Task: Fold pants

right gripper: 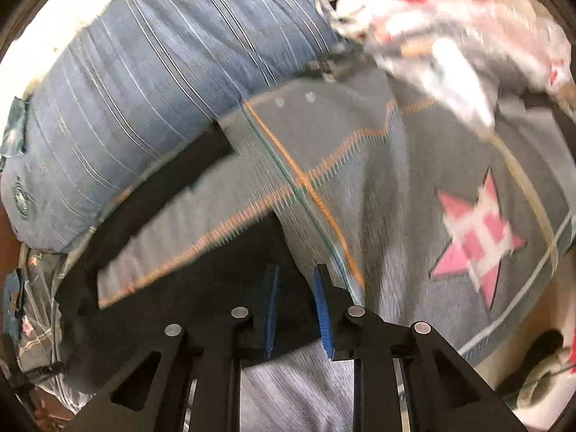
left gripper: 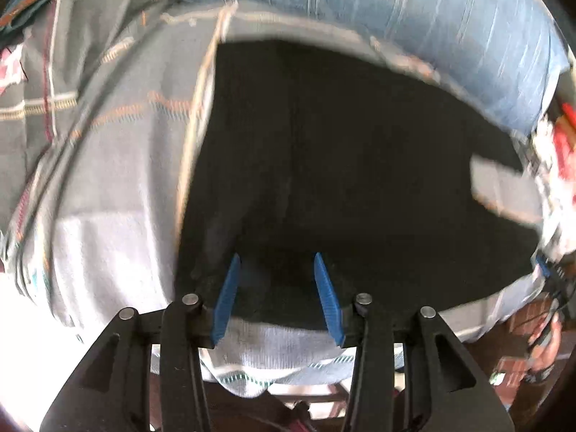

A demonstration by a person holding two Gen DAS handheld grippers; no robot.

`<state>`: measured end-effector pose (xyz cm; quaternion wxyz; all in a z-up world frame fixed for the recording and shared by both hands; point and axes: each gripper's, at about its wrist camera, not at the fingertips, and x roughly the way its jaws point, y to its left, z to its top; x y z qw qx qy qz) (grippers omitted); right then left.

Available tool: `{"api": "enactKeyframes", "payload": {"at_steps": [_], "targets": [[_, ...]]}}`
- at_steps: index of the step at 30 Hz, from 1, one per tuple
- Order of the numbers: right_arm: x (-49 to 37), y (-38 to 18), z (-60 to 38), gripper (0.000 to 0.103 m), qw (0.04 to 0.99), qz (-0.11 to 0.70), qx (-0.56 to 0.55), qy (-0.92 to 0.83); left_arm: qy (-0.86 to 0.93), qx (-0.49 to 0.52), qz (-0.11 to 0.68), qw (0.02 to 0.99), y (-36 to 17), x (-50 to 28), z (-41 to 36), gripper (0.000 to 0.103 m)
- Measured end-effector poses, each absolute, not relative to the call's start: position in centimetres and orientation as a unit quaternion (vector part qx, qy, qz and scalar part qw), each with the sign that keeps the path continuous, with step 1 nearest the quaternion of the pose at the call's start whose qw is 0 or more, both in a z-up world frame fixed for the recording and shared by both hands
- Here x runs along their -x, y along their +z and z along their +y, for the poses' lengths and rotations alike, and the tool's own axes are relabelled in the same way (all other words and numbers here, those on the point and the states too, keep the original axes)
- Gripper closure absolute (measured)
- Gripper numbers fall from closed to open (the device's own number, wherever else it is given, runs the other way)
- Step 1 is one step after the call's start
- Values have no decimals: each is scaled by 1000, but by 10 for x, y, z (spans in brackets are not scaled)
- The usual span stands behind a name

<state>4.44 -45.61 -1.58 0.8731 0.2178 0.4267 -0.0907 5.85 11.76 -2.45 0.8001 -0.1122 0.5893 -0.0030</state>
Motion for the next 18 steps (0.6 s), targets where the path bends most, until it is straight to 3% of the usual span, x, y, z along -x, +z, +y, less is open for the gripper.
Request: {"api": "enactKeyframes", "payload": {"at_steps": [3, 5, 11, 13, 18], "targets": [[-68, 0, -457, 70, 881, 415, -216, -68, 2, 159, 575, 802, -5, -88, 142, 54], [-93, 2, -456, 60, 878, 421, -225, -48, 9, 188, 571, 799, 2, -113, 157, 37], [-186, 1, -453, 59, 859, 440, -264, 5, 11, 247, 620, 744, -23, -186, 183, 37], [-220, 0, -450, 50, 853, 450, -263, 13, 14, 261, 635, 727, -32, -199, 183, 37], [-299, -17, -433, 48, 846, 486, -221, 6, 24, 260, 644, 719, -40, -221, 180, 37]]}}
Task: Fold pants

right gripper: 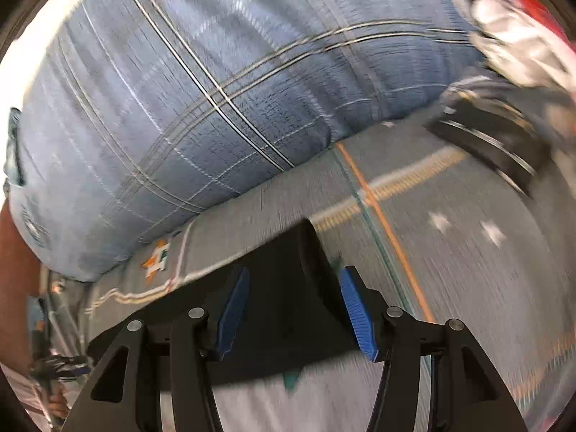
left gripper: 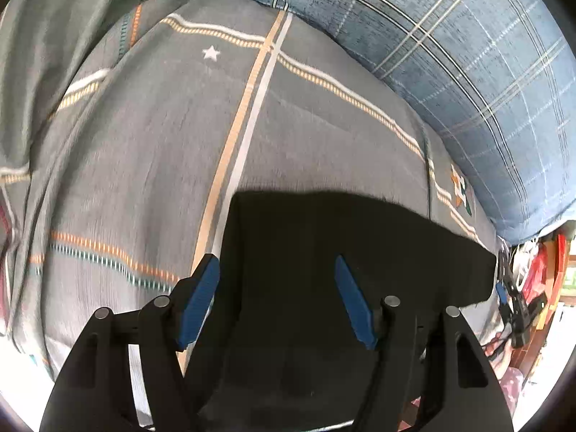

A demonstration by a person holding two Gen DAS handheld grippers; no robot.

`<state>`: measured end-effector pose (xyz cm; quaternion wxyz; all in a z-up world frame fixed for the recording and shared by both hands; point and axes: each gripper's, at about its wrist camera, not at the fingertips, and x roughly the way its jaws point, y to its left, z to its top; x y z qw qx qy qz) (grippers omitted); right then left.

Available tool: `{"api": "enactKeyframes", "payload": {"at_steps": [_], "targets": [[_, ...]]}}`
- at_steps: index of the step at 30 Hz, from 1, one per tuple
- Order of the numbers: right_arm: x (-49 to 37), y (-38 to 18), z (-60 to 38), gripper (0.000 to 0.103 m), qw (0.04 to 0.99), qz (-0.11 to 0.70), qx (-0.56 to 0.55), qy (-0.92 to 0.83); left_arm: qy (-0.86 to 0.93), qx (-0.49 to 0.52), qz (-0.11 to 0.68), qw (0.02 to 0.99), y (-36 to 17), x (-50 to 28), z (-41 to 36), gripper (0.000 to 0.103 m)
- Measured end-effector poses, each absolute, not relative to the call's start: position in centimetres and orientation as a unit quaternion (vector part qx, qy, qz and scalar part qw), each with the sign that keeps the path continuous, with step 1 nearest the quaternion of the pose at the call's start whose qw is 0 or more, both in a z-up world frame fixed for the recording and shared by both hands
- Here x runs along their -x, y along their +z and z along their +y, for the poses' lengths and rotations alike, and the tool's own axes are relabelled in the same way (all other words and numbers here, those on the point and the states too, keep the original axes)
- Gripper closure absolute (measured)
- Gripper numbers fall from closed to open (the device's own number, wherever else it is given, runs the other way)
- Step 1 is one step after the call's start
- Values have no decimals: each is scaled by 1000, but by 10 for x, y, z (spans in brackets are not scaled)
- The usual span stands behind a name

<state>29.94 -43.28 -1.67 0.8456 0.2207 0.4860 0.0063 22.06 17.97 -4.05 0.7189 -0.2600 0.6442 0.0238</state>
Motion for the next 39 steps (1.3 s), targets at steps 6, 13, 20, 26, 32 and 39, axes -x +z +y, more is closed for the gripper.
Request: {"api": "enactKeyframes", "payload": {"at_steps": [6, 13, 20, 26, 32, 39], "targets": [[-333, -41, -407, 45, 847, 508, -158, 14, 43, 260, 656, 708, -57, -242, 192, 36], [-329, -41, -379, 88, 860, 509, -44, -7, 19, 210, 645, 735, -58, -253, 160, 37], [-295, -6, -378, 96, 893, 448, -34, -12, 43, 113, 605, 787, -34, -237, 118, 86], [-245, 31, -380, 96, 919, 392, -40, -9, 52, 86, 528, 843, 13, -192, 107, 87], [-167, 49, -390, 96, 935, 349, -58, -8, 44, 107, 474, 873, 42, -133, 120, 87], [-70, 31, -400, 96, 937, 342, -68, -18, 12, 172, 489, 855, 17, -75, 133, 87]]}}
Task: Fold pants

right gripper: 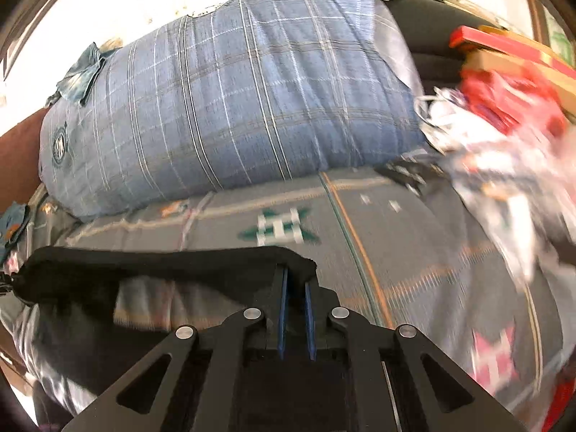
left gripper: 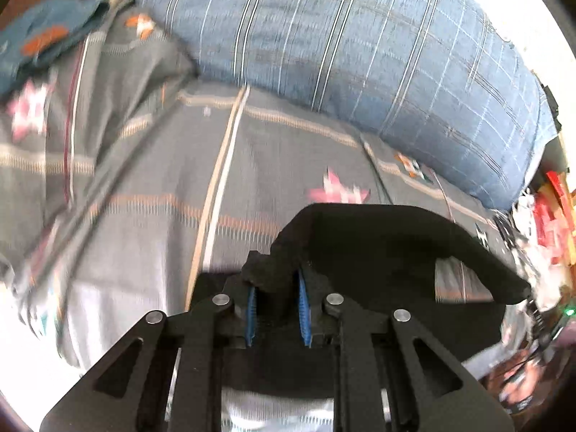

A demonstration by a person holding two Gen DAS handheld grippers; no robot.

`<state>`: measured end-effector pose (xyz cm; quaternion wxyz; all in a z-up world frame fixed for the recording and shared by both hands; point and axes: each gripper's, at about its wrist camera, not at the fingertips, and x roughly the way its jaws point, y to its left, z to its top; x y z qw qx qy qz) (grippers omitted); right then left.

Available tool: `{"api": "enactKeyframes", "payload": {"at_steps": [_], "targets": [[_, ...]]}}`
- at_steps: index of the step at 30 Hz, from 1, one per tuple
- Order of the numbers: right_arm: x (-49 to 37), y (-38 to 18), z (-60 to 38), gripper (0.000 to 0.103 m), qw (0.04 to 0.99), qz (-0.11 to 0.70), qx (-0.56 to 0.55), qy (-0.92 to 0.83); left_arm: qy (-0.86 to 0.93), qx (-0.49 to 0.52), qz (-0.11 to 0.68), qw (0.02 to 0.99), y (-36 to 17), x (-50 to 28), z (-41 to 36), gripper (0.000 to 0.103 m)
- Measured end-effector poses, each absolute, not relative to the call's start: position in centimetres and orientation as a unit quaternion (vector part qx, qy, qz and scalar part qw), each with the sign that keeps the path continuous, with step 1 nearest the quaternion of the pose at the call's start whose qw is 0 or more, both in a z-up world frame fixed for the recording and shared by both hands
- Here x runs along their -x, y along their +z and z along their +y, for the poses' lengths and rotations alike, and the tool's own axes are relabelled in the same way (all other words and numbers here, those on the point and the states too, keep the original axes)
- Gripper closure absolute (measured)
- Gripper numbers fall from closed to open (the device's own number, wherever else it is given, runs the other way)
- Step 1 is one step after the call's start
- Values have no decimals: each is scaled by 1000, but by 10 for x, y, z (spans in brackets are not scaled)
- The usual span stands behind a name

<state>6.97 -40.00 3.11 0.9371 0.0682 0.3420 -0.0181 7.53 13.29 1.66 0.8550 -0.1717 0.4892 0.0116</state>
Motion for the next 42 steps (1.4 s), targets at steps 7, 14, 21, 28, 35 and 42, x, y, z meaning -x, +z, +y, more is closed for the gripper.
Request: {"api": "enactKeyframes", "payload": {"at_steps": [7, 14, 21, 28, 35, 42], "targets": [[-26, -9, -414, 93, 909, 402, -86, -66, -8, 222, 537, 814, -26, -49, 147, 84], [2, 12, -422, 84, 900, 399, -165, -50, -39, 268, 510, 817, 4, -1, 158, 67], [-17, -1, -425, 51, 846, 406, -346, 22, -96, 367, 481, 790, 23, -9, 154, 38], [-39, -20, -413, 46, 826, 431, -363, 9, -75, 464, 507, 722, -12, -36, 159, 38], [-55, -29, -411, 46, 838, 423, -344, -9, -47, 515, 532, 671, -46, -67, 162, 38], [-83, -24, -408, 99, 852, 413, -323, 17, -70, 543, 548, 633, -59, -118, 162, 100]]}}
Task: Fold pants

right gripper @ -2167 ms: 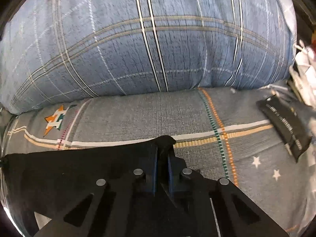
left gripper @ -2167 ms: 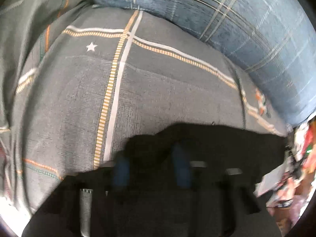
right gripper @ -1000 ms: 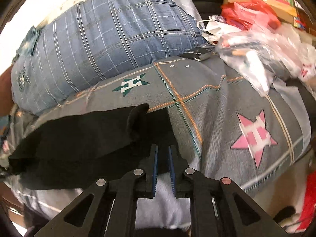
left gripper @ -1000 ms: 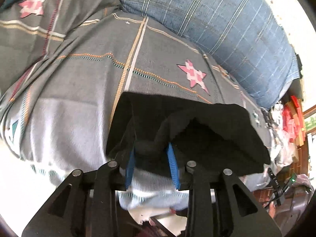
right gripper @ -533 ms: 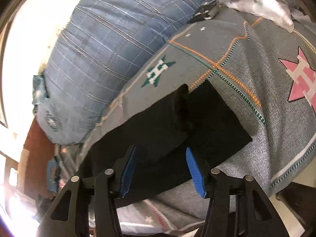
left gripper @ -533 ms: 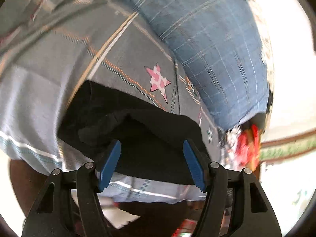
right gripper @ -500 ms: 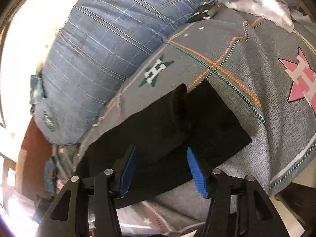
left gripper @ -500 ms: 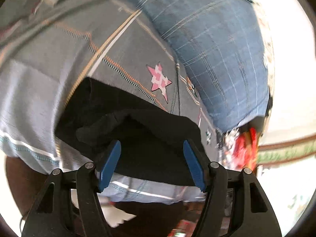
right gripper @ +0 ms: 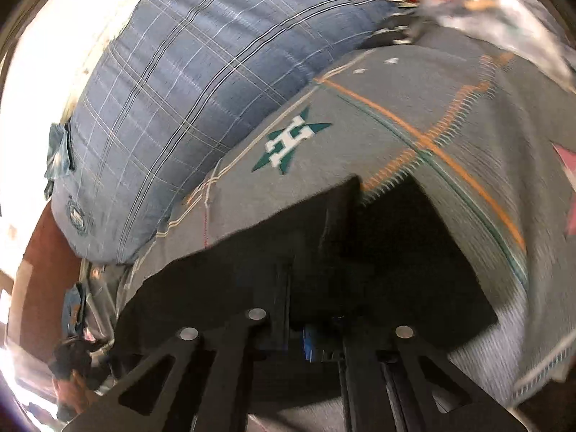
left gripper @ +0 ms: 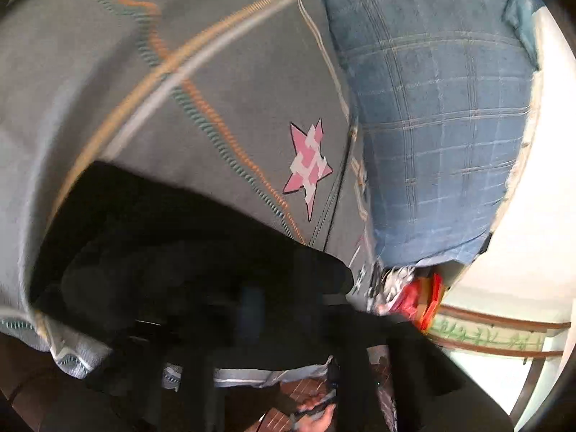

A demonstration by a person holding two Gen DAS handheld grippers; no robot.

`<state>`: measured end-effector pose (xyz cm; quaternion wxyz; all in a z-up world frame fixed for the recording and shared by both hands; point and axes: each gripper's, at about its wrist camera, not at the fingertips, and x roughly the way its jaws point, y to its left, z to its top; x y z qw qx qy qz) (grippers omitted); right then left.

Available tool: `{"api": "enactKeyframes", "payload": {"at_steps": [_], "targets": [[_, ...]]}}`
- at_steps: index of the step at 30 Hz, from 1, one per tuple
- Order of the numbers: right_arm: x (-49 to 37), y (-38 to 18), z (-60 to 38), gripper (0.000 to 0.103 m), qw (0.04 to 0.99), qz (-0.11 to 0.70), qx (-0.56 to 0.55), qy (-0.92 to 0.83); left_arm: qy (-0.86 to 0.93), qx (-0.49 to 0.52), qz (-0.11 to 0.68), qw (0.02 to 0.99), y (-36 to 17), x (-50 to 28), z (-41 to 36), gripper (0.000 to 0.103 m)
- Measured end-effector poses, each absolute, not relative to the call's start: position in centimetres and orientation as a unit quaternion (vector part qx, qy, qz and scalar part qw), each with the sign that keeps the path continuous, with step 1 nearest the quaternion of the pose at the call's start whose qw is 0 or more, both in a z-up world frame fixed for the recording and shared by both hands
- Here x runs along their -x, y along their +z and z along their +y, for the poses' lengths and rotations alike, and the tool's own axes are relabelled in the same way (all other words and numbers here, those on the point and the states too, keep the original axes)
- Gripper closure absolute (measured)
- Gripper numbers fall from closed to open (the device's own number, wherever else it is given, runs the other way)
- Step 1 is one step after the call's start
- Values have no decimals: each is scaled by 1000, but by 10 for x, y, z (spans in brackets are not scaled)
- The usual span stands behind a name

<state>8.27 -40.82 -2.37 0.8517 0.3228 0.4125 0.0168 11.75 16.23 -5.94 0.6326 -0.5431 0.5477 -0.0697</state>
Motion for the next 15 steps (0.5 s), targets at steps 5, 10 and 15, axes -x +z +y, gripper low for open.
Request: {"api": "enactKeyframes", "payload": {"at_steps": [5, 10, 15], "targets": [[-86, 32, -417, 99, 878, 336, -337, 58, -116, 492, 521, 688, -5, -126, 150, 100], [-59, 36, -424, 99, 889, 334, -310, 44, -124, 463, 512, 713, 5, -89, 144, 99], [-48, 0, -431, 99, 870, 366, -330, 31, -98, 514, 539, 660, -38, -58, 154, 91]]}}
